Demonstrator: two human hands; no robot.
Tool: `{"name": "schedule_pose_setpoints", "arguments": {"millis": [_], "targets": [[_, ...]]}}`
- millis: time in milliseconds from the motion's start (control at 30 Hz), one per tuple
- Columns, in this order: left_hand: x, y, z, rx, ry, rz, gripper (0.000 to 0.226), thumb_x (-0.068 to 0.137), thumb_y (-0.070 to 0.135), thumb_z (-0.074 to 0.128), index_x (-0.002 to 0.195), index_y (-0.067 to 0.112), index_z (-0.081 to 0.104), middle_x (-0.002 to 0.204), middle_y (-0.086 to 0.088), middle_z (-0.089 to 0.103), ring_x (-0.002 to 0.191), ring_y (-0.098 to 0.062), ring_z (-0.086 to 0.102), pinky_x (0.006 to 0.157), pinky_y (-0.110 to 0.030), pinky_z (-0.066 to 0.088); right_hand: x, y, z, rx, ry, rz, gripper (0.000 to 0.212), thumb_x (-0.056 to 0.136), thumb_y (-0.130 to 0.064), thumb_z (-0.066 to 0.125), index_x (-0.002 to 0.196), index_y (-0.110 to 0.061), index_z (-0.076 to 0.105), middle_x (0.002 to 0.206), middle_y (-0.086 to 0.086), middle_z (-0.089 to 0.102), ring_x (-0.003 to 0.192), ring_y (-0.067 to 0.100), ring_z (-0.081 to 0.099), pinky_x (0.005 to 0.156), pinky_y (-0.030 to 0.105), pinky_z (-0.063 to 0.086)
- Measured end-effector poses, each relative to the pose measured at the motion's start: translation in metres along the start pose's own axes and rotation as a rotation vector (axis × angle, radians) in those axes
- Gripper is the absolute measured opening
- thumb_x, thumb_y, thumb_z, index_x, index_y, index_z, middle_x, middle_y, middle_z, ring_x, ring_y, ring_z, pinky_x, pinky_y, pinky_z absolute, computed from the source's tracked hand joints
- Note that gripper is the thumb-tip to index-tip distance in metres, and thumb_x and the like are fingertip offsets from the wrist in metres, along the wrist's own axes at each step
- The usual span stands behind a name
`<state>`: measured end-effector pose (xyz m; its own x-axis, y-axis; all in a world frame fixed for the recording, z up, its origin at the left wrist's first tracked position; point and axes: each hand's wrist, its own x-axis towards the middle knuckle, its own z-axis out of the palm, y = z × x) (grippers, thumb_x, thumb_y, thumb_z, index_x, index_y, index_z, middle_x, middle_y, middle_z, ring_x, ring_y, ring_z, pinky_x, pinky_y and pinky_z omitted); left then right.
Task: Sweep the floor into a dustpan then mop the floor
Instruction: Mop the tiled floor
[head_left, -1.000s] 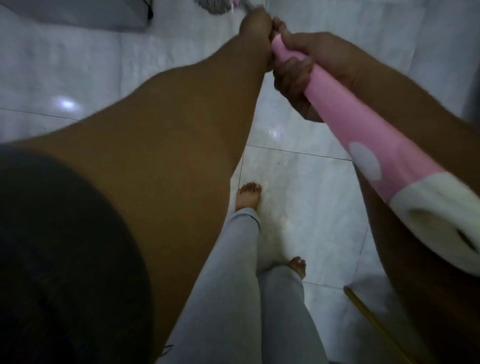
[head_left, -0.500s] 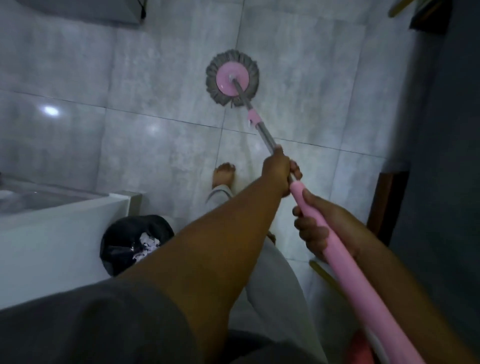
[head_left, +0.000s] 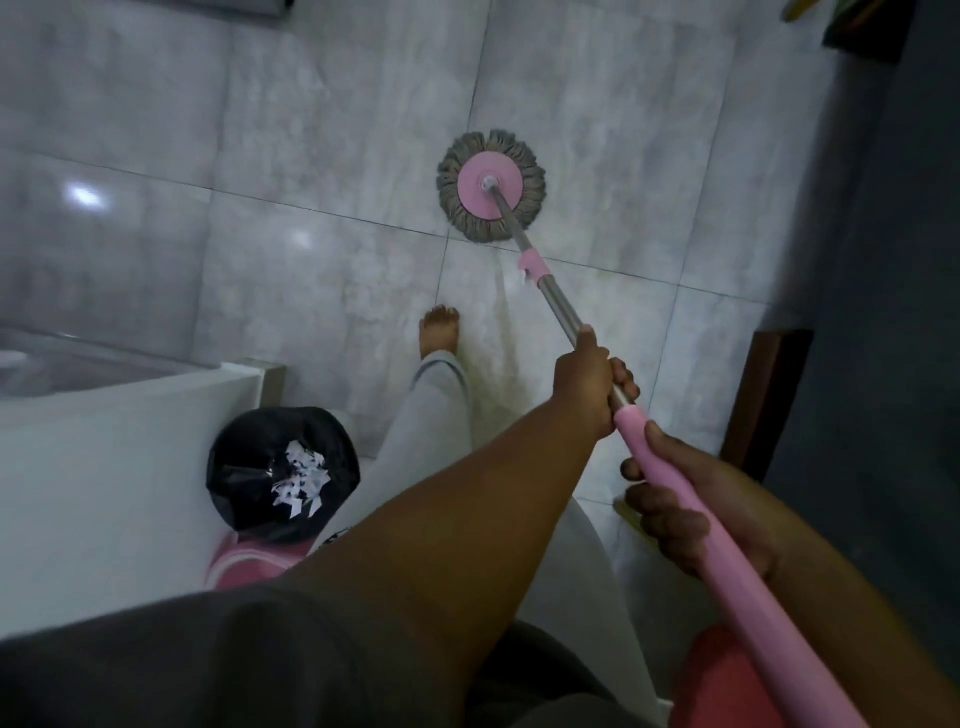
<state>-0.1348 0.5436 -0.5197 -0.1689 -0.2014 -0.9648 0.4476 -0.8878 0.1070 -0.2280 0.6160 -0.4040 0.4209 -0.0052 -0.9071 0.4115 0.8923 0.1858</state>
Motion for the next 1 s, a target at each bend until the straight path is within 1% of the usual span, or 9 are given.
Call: {"name": "schedule_pose_setpoints", "arguments": {"millis": [133,333,433,500,567,667,767,867,1000], "targets": [[0.032,0.082,0.002,-0.068,-0.008,0.082,0.036,0.104,0.039,0.042,0.082,0.01,0.043,0.04,0.001,0.038,0.03,-0.011,0.036,0.036,-0.014,0.035,0.032,-0.065,0.049,-0.088,-0.03,-0.008,0.041,0.082,-0.051,0.059,0.086,-0.011,0.051,0.051,0.001,0.044,0.029,0.011,0.041,0.03,0.02,0.04],[0.086,0.248,-0.008,-0.101,0.025,0.238,0.046,0.106,0.039,0.037,0.069,0.012,0.039,0.035,0.001,0.037,0.026,-0.013,0.036,0.035,-0.012,0.032,0.105,-0.183,0.154,-0.234,-0.108,-0.077,0.04,0.084,-0.052,0.058,0.082,-0.013,0.051,0.052,-0.004,0.043,0.031,0.005,0.04,0.029,0.018,0.038],[0.107,0.327,-0.018,-0.12,0.057,0.29,0.047,0.107,0.038,0.036,0.067,0.012,0.037,0.037,0.001,0.036,0.027,-0.012,0.035,0.036,-0.013,0.031,0.142,-0.235,0.208,-0.299,-0.13,-0.105,0.041,0.087,-0.053,0.056,0.077,-0.014,0.049,0.049,-0.006,0.041,0.031,0.002,0.039,0.029,0.015,0.035],[0.116,0.365,-0.026,-0.13,0.073,0.311,0.05,0.106,0.039,0.036,0.064,0.012,0.037,0.036,0.001,0.036,0.026,-0.012,0.035,0.035,-0.012,0.03,0.161,-0.259,0.236,-0.341,-0.147,-0.115,0.043,0.09,-0.054,0.053,0.075,-0.015,0.047,0.049,-0.006,0.039,0.03,0.002,0.038,0.029,0.014,0.035],[0.12,0.385,-0.032,-0.127,0.084,0.31,0.047,0.105,0.039,0.039,0.066,0.013,0.039,0.037,0.002,0.037,0.027,-0.011,0.036,0.035,-0.012,0.031,0.172,-0.27,0.251,-0.361,-0.154,-0.111,0.044,0.092,-0.054,0.052,0.073,-0.015,0.048,0.049,-0.007,0.038,0.03,0.002,0.039,0.029,0.014,0.036],[0.119,0.383,-0.037,-0.106,0.085,0.308,0.044,0.104,0.041,0.041,0.07,0.013,0.041,0.037,0.003,0.038,0.028,-0.01,0.036,0.034,-0.012,0.031,0.175,-0.264,0.252,-0.334,-0.153,-0.123,0.044,0.092,-0.054,0.053,0.074,-0.014,0.05,0.05,-0.006,0.038,0.031,0.002,0.039,0.03,0.014,0.036],[0.112,0.353,-0.041,-0.104,0.078,0.288,0.048,0.105,0.042,0.039,0.066,0.013,0.04,0.036,0.003,0.038,0.027,-0.011,0.036,0.035,-0.012,0.031,0.165,-0.239,0.233,-0.295,-0.166,-0.121,0.042,0.09,-0.053,0.055,0.076,-0.014,0.048,0.049,-0.006,0.041,0.03,0.001,0.039,0.029,0.014,0.035],[0.099,0.302,-0.043,-0.089,0.079,0.279,0.05,0.105,0.042,0.038,0.064,0.014,0.039,0.036,0.003,0.038,0.027,-0.011,0.037,0.036,-0.013,0.032,0.145,-0.201,0.2,-0.268,-0.155,-0.097,0.041,0.09,-0.052,0.054,0.077,-0.013,0.049,0.049,-0.006,0.043,0.03,0.002,0.039,0.028,0.014,0.035],[0.076,0.202,-0.045,-0.114,0.068,0.224,0.048,0.105,0.042,0.039,0.066,0.013,0.039,0.037,0.002,0.038,0.026,-0.011,0.036,0.034,-0.012,0.031,0.109,-0.129,0.137,-0.257,-0.125,-0.062,0.041,0.088,-0.051,0.056,0.077,-0.012,0.052,0.049,-0.004,0.045,0.029,0.004,0.04,0.027,0.016,0.036]]}}
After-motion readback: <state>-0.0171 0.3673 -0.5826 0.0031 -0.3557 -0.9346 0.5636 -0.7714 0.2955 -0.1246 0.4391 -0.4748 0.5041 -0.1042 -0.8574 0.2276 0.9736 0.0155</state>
